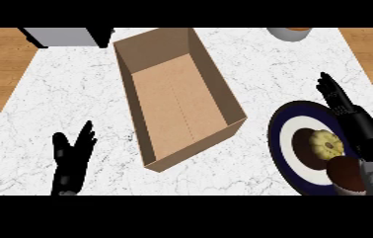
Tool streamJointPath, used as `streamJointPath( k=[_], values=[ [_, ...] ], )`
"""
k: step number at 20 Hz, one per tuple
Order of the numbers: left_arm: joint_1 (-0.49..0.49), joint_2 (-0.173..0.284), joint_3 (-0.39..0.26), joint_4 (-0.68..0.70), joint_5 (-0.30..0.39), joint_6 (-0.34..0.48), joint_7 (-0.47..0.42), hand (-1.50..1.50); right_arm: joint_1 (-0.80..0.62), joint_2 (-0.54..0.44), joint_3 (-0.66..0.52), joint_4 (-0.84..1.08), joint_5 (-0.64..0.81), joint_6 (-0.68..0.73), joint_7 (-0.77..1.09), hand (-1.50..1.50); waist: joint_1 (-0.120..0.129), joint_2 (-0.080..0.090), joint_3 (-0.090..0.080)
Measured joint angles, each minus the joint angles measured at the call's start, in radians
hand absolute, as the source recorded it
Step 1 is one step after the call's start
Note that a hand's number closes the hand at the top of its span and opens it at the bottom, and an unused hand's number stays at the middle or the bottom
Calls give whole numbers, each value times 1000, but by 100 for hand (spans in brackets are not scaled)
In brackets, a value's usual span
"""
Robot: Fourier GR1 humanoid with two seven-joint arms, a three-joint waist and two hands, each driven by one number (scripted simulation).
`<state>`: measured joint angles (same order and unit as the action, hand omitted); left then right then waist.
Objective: Pick the squash from the plate and place it in the cardboard box
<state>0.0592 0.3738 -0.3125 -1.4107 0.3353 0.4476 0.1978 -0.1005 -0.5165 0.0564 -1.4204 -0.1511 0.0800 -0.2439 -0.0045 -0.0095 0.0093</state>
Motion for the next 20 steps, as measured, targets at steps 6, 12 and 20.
streamJointPath(
  k=[6,12,20],
  values=[
    [-70,96,15,-53,-99,-19,-76,0,-70,-4,41,-91,17,88,-124,-150,10,4,-6],
    [-88,130,19,-71,-139,-52,-143,0,-54,-18,-40,-3,197,-117,-266,-150,3,6,-10],
    [-88,127,34,-88,-182,-78,-151,0,-15,-118,-83,76,312,-104,-424,-150,6,8,-9]
  ],
)
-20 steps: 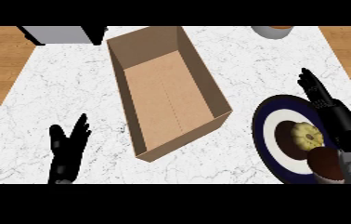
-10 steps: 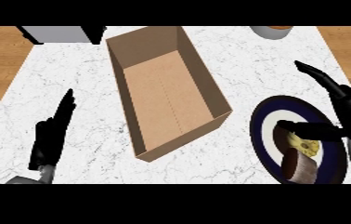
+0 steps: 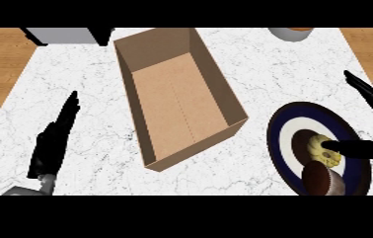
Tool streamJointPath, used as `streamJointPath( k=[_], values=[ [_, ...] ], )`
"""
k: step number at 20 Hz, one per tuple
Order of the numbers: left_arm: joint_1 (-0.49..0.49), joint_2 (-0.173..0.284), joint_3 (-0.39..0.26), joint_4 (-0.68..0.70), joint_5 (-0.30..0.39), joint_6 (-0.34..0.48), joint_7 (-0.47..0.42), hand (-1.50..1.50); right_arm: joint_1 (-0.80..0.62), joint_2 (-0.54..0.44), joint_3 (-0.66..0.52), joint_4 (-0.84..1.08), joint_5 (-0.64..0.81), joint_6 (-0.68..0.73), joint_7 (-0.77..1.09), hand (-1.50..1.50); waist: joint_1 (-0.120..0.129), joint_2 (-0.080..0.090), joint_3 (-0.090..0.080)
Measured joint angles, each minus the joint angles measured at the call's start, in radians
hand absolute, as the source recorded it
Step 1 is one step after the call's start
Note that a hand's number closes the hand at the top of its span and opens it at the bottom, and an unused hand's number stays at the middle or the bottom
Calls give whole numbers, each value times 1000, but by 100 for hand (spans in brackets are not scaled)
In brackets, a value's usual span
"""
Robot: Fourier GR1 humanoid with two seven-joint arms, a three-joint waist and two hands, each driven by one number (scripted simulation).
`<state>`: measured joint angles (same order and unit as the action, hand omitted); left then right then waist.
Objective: Pick the squash from the plate and place it in the cardboard box
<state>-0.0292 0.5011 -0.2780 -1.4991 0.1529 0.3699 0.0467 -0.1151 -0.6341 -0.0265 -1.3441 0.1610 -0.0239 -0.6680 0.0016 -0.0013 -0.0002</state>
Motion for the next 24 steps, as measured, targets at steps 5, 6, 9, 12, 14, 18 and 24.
streamJointPath(
  k=[5,6,9,12,14,18,24],
  values=[
    [16,-3,1,-13,-5,-2,-3,0,29,-170,32,-56,175,9,90,-150,-6,-3,-2],
    [12,-1,4,-11,-5,-4,-1,0,33,-200,48,-71,212,22,122,-150,-6,-2,-3],
    [18,-10,0,-7,-14,2,-6,0,60,-278,102,-135,316,71,231,-150,-10,-3,-4],
    [18,-6,11,-7,-11,-8,-6,0,79,-338,147,-204,394,143,345,-150,-10,-3,-4],
    [5,-14,11,4,-14,-14,-3,0,80,-336,191,-253,439,193,436,-150,-8,-2,-3],
    [6,-28,17,4,-30,-17,-2,0,137,-310,249,-344,527,240,571,-150,-9,-1,-2],
    [12,-41,53,-21,-54,-54,22,0,163,-222,256,-412,630,290,694,-150,-5,0,0]
  ],
)
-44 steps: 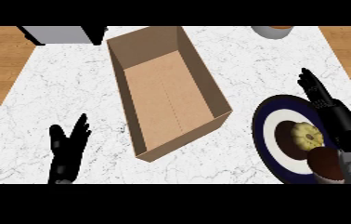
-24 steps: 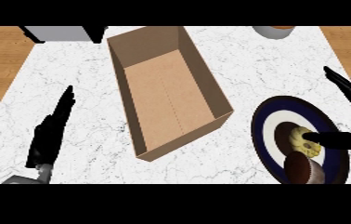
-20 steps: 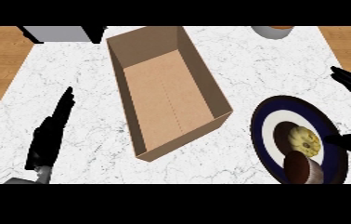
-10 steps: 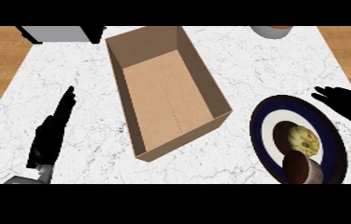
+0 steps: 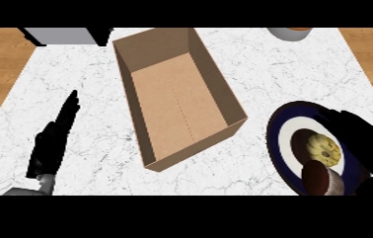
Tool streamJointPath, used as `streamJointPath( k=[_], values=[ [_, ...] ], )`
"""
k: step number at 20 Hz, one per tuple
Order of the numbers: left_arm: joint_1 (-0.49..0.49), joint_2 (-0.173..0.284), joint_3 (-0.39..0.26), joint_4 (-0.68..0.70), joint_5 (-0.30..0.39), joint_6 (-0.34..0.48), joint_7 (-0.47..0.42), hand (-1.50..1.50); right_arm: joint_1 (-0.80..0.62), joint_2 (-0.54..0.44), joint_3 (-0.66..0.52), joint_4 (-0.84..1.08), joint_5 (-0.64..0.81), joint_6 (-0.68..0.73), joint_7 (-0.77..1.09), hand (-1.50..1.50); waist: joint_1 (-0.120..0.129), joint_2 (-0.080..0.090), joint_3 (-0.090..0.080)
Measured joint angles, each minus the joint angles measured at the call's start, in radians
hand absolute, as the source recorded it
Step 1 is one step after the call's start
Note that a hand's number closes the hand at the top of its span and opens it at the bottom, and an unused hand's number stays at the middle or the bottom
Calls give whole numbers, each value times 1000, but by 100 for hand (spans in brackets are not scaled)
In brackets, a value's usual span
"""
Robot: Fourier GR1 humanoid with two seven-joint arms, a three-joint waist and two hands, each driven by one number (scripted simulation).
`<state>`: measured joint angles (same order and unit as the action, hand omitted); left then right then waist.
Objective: Pick the squash from the plate and place it in the cardboard box
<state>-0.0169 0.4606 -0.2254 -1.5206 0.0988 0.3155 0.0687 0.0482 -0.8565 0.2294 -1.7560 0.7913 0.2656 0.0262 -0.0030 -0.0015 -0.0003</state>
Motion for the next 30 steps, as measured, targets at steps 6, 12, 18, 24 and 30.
streamJointPath(
  k=[6,12,18,24,30],
  values=[
    [6,-43,33,24,-39,-24,-17,0,-6,96,7,55,120,3,32,-150,3,1,0],
    [17,-75,57,-15,-84,-50,18,0,-15,148,-33,101,189,25,1,-150,3,1,0],
    [25,-109,93,-15,-118,-90,15,0,13,183,-85,140,250,-1,-71,-150,2,1,0],
    [48,-123,143,-24,-135,-137,0,0,5,233,-123,188,302,-20,-124,-150,3,1,0],
    [49,-157,162,-37,-179,-158,16,0,-37,293,-146,269,362,-39,-155,-150,4,1,0]
  ],
)
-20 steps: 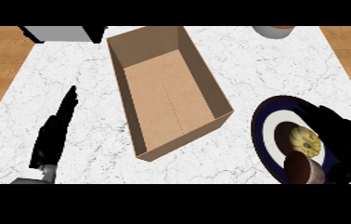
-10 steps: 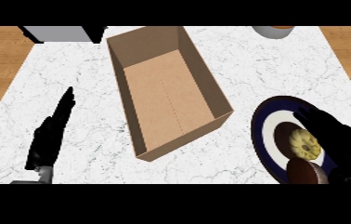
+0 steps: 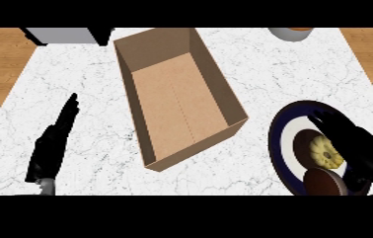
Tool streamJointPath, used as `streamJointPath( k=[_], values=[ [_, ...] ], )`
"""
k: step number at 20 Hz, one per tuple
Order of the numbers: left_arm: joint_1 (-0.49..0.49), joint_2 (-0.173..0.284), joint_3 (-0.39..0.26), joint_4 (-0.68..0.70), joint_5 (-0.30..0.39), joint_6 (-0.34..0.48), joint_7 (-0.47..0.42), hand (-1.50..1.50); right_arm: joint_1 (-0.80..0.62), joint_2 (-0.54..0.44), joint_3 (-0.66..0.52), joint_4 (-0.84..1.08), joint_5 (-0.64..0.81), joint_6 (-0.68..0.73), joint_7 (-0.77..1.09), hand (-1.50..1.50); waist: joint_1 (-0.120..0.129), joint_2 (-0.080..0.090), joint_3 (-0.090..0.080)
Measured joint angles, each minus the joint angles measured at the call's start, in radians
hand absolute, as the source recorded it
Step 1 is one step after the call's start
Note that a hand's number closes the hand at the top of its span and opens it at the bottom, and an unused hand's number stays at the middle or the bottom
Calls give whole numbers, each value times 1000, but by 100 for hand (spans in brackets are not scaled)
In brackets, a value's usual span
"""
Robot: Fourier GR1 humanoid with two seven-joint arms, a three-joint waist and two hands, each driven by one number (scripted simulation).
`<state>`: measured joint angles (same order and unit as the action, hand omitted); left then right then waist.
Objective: Pick the squash from the plate and place it in the cardboard box
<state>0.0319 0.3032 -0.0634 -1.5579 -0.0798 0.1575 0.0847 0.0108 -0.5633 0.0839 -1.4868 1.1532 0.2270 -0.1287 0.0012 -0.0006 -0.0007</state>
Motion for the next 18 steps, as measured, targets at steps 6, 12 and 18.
streamJointPath(
  k=[6,12,18],
  values=[
    [-10,-22,42,15,-11,-37,-15,0,-18,23,-36,60,41,-15,-52,-150,-1,0,-1],
    [-15,-44,57,-5,-34,-52,13,0,-42,56,-31,108,109,-23,-52,-150,0,0,-1],
    [-31,-64,69,0,-56,-66,21,0,-56,68,-58,165,121,-64,-109,150,-1,0,-1]
  ],
)
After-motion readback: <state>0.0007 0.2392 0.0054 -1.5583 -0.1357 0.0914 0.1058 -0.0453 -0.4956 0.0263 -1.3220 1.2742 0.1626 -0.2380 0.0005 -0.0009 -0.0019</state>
